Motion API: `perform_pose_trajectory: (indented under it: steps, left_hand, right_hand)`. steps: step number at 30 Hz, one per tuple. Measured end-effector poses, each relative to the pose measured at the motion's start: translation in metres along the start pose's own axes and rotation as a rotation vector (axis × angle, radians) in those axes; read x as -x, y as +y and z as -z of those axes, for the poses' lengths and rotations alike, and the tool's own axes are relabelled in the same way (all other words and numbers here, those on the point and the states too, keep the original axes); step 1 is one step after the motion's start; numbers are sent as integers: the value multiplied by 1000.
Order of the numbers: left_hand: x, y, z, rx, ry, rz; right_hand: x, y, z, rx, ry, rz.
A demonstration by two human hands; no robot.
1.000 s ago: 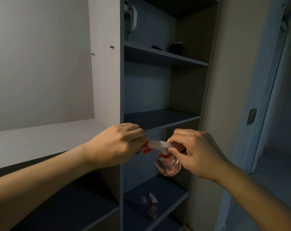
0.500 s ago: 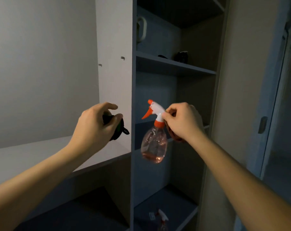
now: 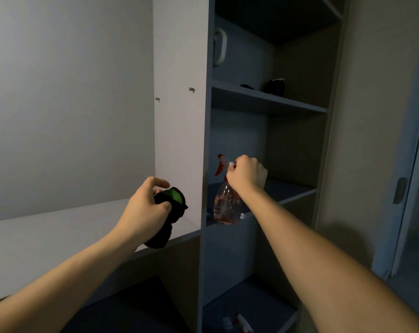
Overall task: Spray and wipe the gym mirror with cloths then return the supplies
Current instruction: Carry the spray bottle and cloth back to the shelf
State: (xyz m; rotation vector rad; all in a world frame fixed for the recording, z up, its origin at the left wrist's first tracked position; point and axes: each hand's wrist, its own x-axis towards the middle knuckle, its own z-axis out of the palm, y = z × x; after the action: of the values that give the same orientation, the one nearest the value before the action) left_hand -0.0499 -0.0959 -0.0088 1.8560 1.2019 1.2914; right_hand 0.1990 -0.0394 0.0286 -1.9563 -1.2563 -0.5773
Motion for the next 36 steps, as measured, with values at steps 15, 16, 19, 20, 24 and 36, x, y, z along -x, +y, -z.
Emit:
perform_pose_trajectory:
  steps: [15, 16, 19, 20, 24, 36]
  left_hand:
    - [-8, -7, 9, 68, 87, 37]
    - [-9, -7, 11, 108, 89, 69]
    - [-12, -8, 23, 289, 87, 182]
    - [-13, -9, 28, 346, 93, 212]
    - [-4, -5, 53, 353, 134, 218]
    - [35, -29, 183, -509, 457, 117]
  right_hand:
    - [-9, 7, 19, -209, 2, -77]
    - [-8, 8, 28, -249, 9, -78]
    - [6, -4, 52, -490, 16, -24]
    - [14, -15, 58, -609, -13, -6]
    - [47, -67, 66, -1002, -347, 66]
    - [95, -204, 14, -1034, -826, 292]
